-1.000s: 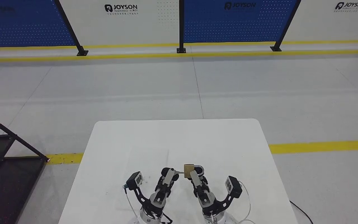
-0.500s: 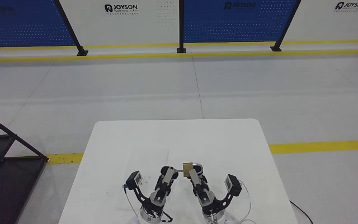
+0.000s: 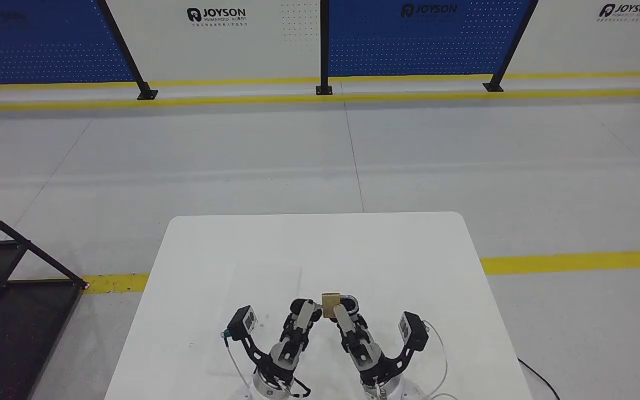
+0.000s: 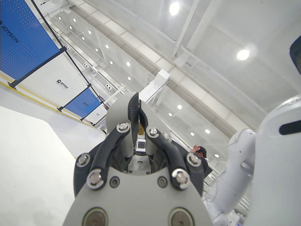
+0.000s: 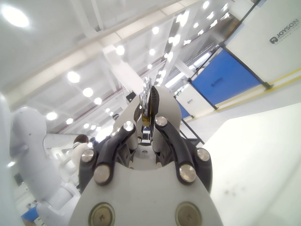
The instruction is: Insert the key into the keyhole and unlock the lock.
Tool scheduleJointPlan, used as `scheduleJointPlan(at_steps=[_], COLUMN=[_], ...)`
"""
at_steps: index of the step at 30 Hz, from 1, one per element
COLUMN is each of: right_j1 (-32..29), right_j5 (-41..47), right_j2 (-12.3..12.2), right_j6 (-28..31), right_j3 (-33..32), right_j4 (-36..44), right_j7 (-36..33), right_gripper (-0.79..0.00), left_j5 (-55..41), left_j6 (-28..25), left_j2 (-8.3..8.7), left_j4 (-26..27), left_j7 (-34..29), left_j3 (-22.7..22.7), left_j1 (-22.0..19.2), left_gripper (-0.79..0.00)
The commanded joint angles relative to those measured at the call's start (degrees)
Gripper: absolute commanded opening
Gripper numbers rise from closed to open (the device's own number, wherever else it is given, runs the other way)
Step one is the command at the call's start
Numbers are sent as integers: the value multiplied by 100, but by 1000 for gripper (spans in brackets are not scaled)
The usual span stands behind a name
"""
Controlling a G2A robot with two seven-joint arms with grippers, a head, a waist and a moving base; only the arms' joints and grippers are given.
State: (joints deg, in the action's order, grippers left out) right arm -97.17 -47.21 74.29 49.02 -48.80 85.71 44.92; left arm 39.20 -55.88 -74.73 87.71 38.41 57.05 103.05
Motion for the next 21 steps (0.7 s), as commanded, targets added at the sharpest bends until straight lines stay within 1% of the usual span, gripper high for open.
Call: scheduleJointPlan(at_steps=[1, 2, 3, 5, 6, 7, 11, 13, 14, 15, 18, 21], right_j1=[-6, -10, -13, -20, -25, -29, -51, -65, -70, -76, -91, -108], right_j5=[-11, -12, -12, -9, -6, -3, 9, 16, 17, 17, 28, 47], right_j2=[4, 6, 8, 12, 13, 14, 15, 16, 16, 17, 20, 21], right_j6=[-1, 2, 4, 10, 15, 22, 58, 71, 77, 81, 97, 105], right_j3=[-9, -14, -19, -30, -39, -48, -94, -113, -122, -129, -155, -187], right_j4=[4, 6, 7, 10, 11, 11, 16, 24, 27, 30, 38, 40], right_j7=[-16, -21, -26, -30, -29, -29, -37, -42, -48, -55, -65, -83], right_gripper=[-785, -785, -785, -785, -785, -785, -785, -785, -785, -785, -785, -785], left_j5=[59, 79, 95, 110, 116, 122, 122, 116, 118, 118, 150, 431], left_j6=[5, 8, 9, 9, 9, 8, -29, -49, -55, -67, -113, -142], left_j2=[-8, -13, -17, -25, -29, -31, -35, -35, -35, -35, -33, -24], left_j4=[-5, -11, -15, -30, -37, -44, -72, -86, -91, -94, -96, -91], left_j7=[24, 39, 51, 67, 70, 75, 83, 84, 83, 79, 61, 82], left_j3=[11, 16, 19, 21, 26, 35, 89, 123, 140, 154, 203, 306], left_j1=[0, 2, 4, 7, 5, 3, 4, 9, 13, 18, 33, 38], left_gripper=[-785, -742, -591, -397, -336, -302, -311, -363, -369, -394, -425, -434])
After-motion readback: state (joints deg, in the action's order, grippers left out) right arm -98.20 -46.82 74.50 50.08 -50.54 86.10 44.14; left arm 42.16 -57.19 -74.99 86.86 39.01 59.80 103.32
